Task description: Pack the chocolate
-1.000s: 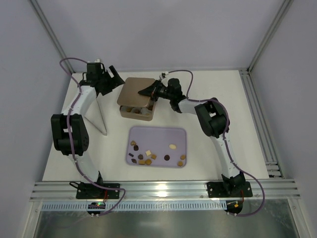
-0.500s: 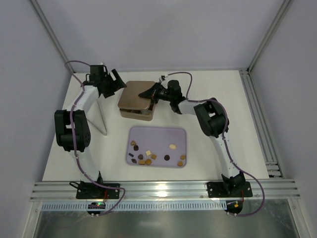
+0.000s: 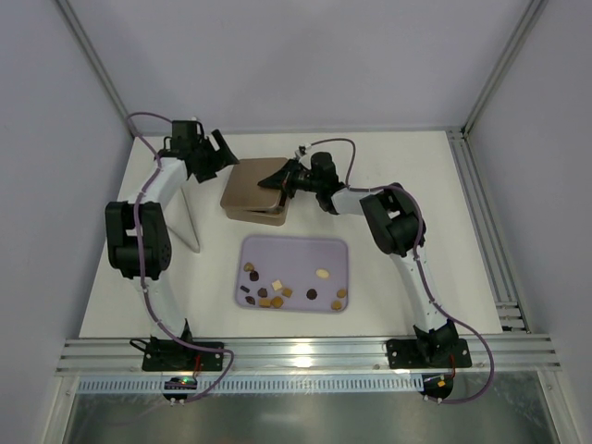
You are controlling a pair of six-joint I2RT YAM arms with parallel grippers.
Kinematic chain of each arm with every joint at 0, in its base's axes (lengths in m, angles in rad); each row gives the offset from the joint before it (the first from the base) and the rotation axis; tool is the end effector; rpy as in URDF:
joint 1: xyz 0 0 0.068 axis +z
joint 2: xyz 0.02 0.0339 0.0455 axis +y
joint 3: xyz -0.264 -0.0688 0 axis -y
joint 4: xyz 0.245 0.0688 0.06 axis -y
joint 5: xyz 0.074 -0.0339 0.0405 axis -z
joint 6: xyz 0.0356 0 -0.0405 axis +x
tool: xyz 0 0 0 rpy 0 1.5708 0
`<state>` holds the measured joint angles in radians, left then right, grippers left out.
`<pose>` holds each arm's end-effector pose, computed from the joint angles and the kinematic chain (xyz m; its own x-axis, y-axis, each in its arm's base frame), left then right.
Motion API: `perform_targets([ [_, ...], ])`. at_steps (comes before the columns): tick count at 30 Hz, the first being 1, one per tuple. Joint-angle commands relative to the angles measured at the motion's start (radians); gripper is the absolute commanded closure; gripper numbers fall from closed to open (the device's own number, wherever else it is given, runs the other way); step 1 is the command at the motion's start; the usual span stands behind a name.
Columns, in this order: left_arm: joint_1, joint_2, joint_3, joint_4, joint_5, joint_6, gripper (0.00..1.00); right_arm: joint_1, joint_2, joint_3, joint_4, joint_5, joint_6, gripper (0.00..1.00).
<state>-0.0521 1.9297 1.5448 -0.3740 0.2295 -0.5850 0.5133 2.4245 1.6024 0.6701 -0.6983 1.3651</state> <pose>0.4402 -0.0311 0.2495 -0.6919 -0.5024 -0.5185 -0.1998 0.8234 -0.5312 0.4503 0.2801 0.1330 -0.9371 0.3325 -0.1066 -0.0608 0.1453 0.9875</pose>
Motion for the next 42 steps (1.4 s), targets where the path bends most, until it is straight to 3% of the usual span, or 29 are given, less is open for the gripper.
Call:
perform_targets([
  [1,-0.005,0.017,0.054,-0.012,0.001,0.028,0.17,-0.004,-0.005,0.018,0.031,-0.015,-0.017,0.93],
  [16,-0.018,0.063,0.097,-0.074,-0.012,0.051,0.18,-0.027,-0.054,-0.073,0.129,-0.009,0.040,0.78],
  [42,-0.063,0.109,0.140,-0.123,-0.006,0.097,0.20,-0.116,-0.186,-0.300,0.155,-0.050,-0.020,0.72],
])
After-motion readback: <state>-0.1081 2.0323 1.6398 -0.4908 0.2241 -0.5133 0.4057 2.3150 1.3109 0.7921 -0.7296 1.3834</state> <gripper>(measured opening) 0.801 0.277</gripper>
